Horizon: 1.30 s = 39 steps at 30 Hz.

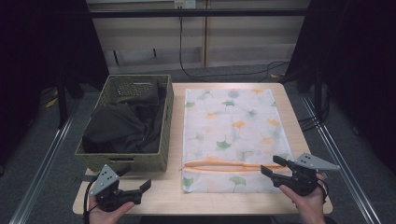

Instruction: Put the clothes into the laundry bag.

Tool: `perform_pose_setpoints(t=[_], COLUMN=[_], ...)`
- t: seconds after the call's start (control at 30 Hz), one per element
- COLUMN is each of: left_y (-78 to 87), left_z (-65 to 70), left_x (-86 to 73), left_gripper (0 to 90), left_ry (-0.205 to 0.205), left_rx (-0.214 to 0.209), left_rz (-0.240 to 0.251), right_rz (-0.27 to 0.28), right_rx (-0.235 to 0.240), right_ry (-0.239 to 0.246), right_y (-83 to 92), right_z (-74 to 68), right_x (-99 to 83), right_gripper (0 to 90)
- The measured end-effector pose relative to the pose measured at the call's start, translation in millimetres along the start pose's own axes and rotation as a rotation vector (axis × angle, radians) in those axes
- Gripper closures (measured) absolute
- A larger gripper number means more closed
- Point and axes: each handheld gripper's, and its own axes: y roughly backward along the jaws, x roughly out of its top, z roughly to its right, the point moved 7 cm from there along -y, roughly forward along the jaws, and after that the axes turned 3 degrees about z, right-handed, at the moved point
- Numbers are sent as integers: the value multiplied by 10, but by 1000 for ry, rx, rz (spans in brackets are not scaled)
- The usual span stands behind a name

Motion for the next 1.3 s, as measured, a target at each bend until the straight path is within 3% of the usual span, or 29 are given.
perform_pose_setpoints(t=[0.43, 0.63, 0.67, 0.7, 0.73, 0.83, 0.87, 0.9, 0.93, 1.0, 1.23, 1.3], left_y=[-53, -62, -65, -67, -68, -64, -65, -65, -65, -77, -117, -116], left_z=[-2, 49, 52, 57, 62, 50, 36, 36, 28, 43, 104, 108], left_x=[23, 71, 62, 59, 58, 55, 54, 54, 87, 108, 97, 99], left_gripper=[56, 59, 59, 59, 59, 59, 64, 77, 78, 78, 79, 79], left_ry=[18, 13, 7, 9, 10, 14, 20, 20, 23, 16, 4, 0], left_rx=[-9, -34, -36, -38, -39, -31, -20, -20, -12, -26, -42, -41], left_rz=[6, 37, 31, 30, 31, 28, 24, 24, 40, 45, 32, 30], right_rz=[-48, -115, -160, -160, -213, -258, -284, -284, -313, -334, -399, -427], right_rx=[52, 81, 74, 74, 78, 80, 103, 103, 121, 109, 125, 108], right_ry=[-3, 32, 48, 48, 70, 103, 122, 122, 113, 112, 130, 154], right_y=[-122, -296, -382, -382, -494, -608, -711, -711, -822, -938, -1183, -1249], right_z=[-59, -113, -112, -112, -123, -148, -159, -159, -155, -136, -108, -77], right_x=[5, 40, 11, 11, -48, -86, -91, -91, -103, -135, -142, -151], right_gripper=[319, 320, 346, 346, 390, 399, 430, 430, 454, 453, 322, 270])
